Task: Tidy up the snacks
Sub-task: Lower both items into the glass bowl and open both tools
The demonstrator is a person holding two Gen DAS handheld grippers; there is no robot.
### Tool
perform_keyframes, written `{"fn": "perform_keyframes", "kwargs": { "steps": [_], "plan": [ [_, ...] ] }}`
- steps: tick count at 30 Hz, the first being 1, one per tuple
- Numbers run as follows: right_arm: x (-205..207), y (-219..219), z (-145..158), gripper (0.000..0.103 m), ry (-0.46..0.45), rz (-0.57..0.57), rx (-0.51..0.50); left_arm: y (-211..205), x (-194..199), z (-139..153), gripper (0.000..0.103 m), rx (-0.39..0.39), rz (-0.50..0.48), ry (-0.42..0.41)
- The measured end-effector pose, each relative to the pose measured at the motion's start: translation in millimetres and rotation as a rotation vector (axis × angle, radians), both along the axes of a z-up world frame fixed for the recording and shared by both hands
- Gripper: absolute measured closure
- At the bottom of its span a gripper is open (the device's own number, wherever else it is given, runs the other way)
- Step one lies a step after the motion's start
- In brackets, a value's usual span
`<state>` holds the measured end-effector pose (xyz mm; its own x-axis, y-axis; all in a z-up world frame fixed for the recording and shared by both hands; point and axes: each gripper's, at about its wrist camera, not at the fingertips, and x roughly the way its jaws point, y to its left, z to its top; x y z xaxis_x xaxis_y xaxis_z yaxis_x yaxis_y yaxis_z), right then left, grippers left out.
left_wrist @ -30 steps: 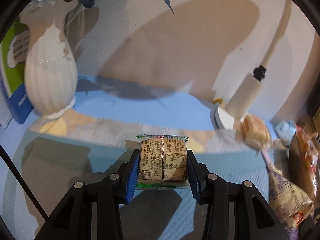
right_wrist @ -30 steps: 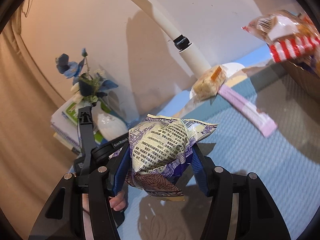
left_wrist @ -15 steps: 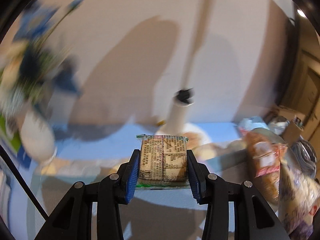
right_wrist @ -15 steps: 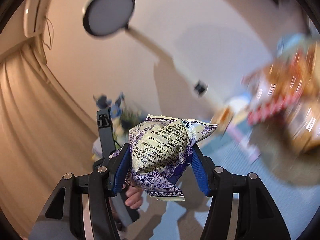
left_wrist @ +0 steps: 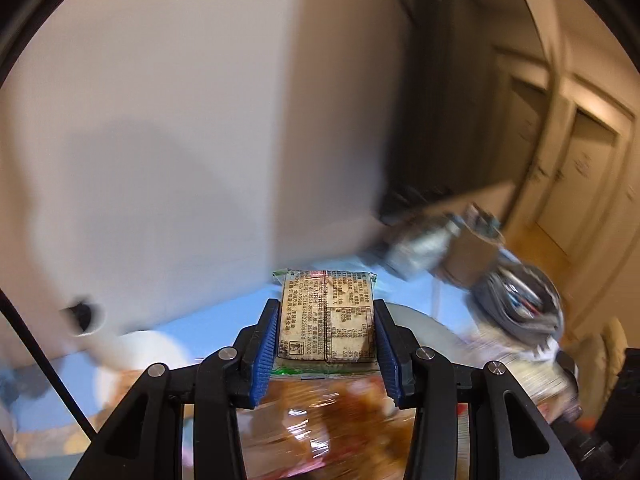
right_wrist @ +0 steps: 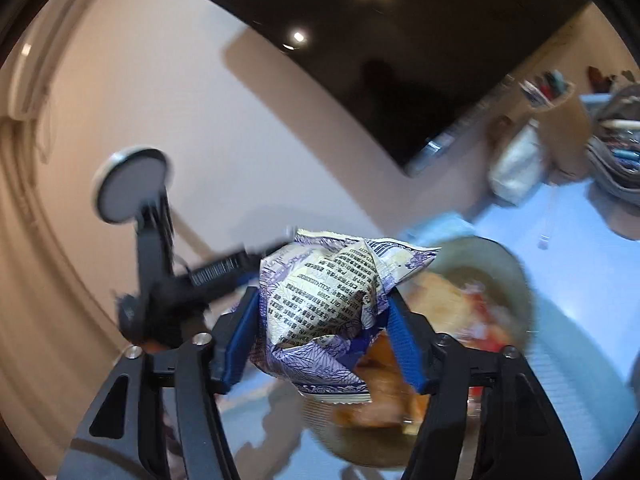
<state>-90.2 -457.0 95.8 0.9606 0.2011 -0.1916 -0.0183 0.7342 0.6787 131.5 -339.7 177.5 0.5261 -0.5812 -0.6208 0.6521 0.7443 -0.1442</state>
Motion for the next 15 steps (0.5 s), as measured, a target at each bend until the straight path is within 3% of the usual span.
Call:
{"fn": "perform_keyframes", "kwargs": {
  "steps": [1, 2, 4, 9, 15],
  "plan": [
    [1.9, -5.3, -6.2, 0.017, 0.038, -0.010, -0.004, -13.5, 3.2, -8.0, 0.045, 0.028, -0.018, 0.026],
    [2.1, -11.7, -14.1, 0.004, 0.084, -0.039, -0.009, -29.7, 6.6, -18.2, 0.025, 0.073, -0.029, 0.058],
    [-2.3, -18.5, -19.9, 0.000, 0.109, -0.077, -0.024, -43.7, 9.3, -31.6, 0.012, 0.135, -0.016, 0.065],
    [-4.7, -26.2, -15.1, 0.000, 0.109, -0.094, -0.034, -44.3, 7.8, -44.4, 0.012, 0.201, -0.011, 0.002],
    [2.1, -17.3, -11.5, 0.000, 0.110, -0.086, -0.044, -15.6, 16.5, -41.7, 0.012, 0.187, 0.045, -0.007]
  ]
}}
